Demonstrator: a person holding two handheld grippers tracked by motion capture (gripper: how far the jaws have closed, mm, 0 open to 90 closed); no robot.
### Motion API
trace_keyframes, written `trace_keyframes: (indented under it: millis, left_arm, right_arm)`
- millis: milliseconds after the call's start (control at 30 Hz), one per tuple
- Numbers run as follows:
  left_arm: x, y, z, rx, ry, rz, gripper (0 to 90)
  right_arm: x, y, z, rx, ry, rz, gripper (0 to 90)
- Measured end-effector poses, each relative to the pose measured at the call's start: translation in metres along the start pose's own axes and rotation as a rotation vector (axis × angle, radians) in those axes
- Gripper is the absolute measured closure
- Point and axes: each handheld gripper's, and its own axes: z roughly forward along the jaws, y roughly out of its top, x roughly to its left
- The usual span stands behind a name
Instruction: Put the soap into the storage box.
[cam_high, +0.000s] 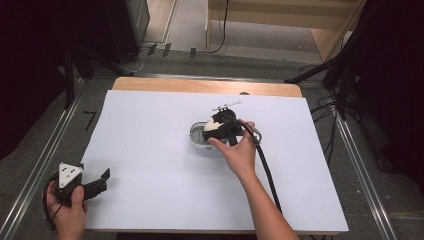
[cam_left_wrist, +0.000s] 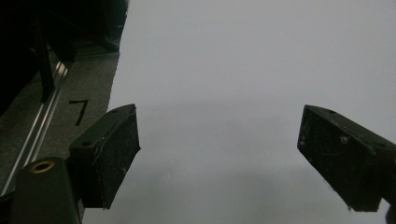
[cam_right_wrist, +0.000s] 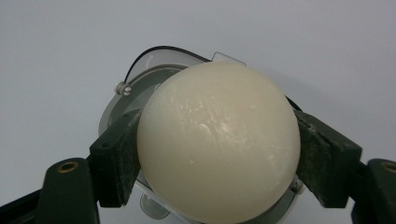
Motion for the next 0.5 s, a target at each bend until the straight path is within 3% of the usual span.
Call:
trace_keyframes:
  millis: [500]
  left_arm:
    - [0.000, 0.000, 0.000, 0.000, -0.001, -0.001, 13.6]
  right_arm:
    - [-0.001, 0.002, 0.013, 0.029, -0.003, 0.016, 24.6]
